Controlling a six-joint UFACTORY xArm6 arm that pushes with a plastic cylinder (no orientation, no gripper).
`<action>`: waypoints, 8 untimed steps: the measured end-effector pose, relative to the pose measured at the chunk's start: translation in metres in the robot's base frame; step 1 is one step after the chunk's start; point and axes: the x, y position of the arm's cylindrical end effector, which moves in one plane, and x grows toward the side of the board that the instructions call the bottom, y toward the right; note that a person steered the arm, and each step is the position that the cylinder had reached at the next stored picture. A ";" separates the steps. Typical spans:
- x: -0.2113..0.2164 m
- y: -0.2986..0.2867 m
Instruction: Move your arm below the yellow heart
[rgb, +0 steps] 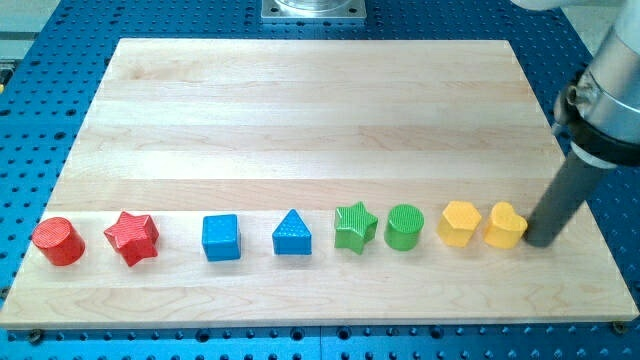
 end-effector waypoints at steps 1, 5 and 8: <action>0.050 -0.047; 0.043 -0.051; 0.040 -0.054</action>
